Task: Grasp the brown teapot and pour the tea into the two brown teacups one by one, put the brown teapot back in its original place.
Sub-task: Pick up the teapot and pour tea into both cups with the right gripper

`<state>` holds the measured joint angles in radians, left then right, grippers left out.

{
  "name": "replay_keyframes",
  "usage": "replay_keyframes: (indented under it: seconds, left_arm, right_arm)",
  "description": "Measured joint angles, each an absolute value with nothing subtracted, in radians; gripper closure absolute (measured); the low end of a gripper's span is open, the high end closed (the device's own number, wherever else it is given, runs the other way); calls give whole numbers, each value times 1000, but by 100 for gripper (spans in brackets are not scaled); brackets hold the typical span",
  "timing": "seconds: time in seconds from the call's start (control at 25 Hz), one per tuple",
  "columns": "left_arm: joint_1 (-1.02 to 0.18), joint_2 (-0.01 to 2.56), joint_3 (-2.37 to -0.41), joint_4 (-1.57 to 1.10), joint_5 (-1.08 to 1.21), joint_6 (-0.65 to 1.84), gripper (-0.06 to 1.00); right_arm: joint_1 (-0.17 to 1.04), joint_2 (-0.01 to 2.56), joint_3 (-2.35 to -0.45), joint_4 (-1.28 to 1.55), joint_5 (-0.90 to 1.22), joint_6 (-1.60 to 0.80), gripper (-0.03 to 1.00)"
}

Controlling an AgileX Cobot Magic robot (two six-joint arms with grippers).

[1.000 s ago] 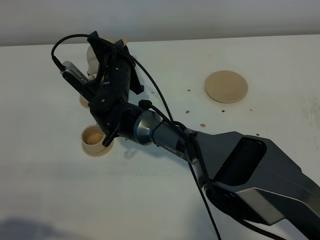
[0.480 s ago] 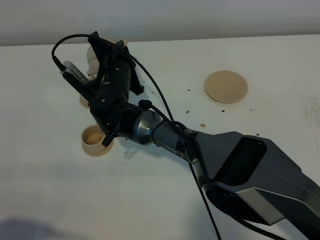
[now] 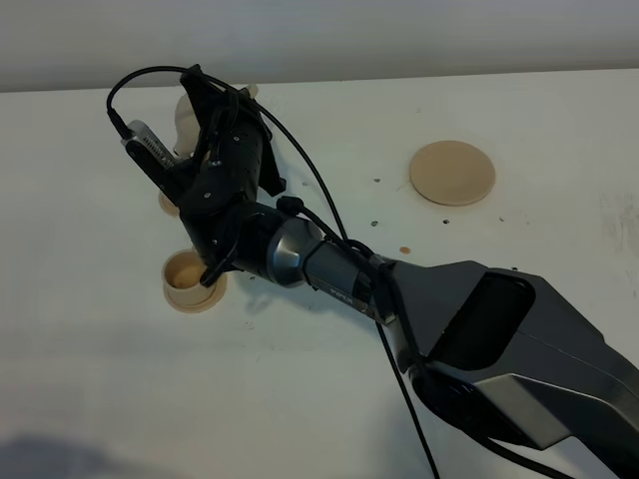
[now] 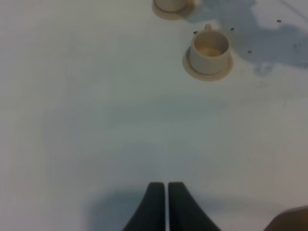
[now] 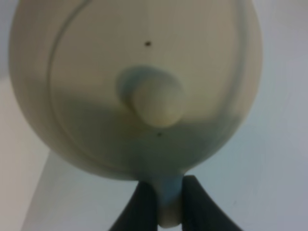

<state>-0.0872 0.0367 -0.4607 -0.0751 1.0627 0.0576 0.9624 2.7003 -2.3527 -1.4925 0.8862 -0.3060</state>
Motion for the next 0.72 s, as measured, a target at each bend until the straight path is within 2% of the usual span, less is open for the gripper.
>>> replay_keyframes:
  seconds: [0.4, 0.72]
  left_arm:
    - [-87, 37, -461, -75, 1063, 58, 96]
    - [-87, 37, -461, -75, 1063, 58, 96]
  right_arm:
    - [942, 2597, -2353, -1219, 890, -491, 86]
    - [908, 2507, -2353, -857, 913, -729, 86]
